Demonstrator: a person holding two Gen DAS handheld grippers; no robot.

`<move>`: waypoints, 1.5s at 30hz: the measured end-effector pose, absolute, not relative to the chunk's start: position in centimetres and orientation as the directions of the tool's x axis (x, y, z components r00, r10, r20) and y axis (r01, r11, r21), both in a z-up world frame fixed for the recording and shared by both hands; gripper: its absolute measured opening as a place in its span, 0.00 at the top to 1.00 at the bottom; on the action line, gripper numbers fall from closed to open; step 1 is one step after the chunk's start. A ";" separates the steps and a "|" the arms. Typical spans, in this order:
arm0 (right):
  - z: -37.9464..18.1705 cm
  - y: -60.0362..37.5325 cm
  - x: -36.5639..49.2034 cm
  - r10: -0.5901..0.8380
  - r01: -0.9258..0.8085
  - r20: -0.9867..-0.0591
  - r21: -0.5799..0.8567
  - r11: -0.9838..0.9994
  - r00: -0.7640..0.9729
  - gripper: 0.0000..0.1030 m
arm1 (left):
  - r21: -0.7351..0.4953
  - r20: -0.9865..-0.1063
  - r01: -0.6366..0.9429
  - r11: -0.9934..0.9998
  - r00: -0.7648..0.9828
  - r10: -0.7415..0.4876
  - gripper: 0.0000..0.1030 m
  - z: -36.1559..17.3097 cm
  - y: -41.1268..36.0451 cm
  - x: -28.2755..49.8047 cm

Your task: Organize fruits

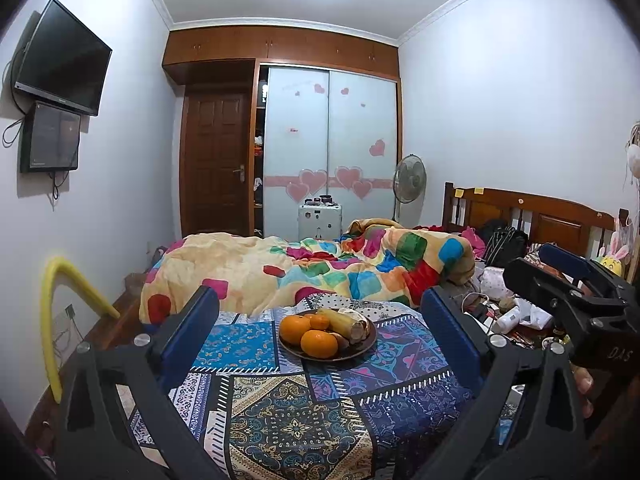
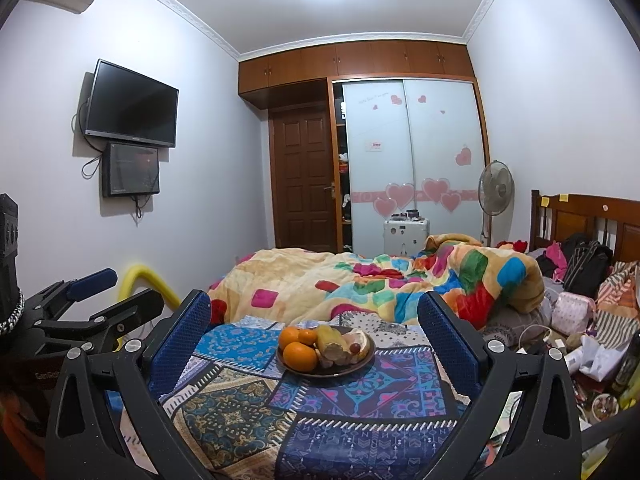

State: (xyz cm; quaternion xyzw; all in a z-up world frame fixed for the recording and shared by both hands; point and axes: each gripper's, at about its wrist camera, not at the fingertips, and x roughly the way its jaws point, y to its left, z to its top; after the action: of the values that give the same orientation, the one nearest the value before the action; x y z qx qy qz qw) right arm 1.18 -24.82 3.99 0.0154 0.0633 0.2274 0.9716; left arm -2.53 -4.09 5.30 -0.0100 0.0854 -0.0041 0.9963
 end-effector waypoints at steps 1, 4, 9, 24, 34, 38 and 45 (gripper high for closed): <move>4.0 -24.8 1.2 0.444 -0.440 -0.116 0.059 0.896 0.888 0.00 | -0.020 -0.170 0.007 1.000 0.985 -0.010 0.01 5.3 -4.1 -2.5; 4.0 -24.8 1.2 0.444 -0.441 -0.116 0.058 0.896 0.888 0.00 | -0.019 -0.171 0.007 1.000 0.985 -0.010 0.01 5.3 -4.1 -2.5; 4.0 -24.8 1.2 0.444 -0.440 -0.116 0.058 0.896 0.888 0.00 | -0.021 -0.170 0.007 1.000 0.985 -0.011 0.01 5.3 -4.1 -2.5; 4.4 -24.6 1.0 0.448 -0.444 -0.114 0.055 0.894 0.887 0.00 | -0.021 -0.166 0.009 1.000 0.986 -0.012 0.01 5.6 -4.0 -2.7; 4.5 -24.7 1.0 0.447 -0.444 -0.115 0.055 0.894 0.887 0.00 | -0.035 -0.178 0.020 0.999 0.984 -0.026 0.00 6.0 -4.0 -2.5; 4.5 -24.7 1.0 0.448 -0.444 -0.116 0.054 0.894 0.887 0.00 | -0.042 -0.184 0.015 0.999 0.983 -0.023 0.00 5.9 -3.8 -2.4; 4.2 -24.9 1.1 0.448 -0.444 -0.118 0.058 0.894 0.886 0.00 | -0.034 -0.185 0.018 0.999 0.982 -0.024 0.00 5.8 -4.0 -2.4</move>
State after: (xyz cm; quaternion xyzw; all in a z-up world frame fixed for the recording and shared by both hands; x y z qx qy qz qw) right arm 1.13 -24.88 4.23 0.0148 0.0642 0.2295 0.9711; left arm -2.43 -3.97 5.75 -0.0162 0.0933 -0.0107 0.9954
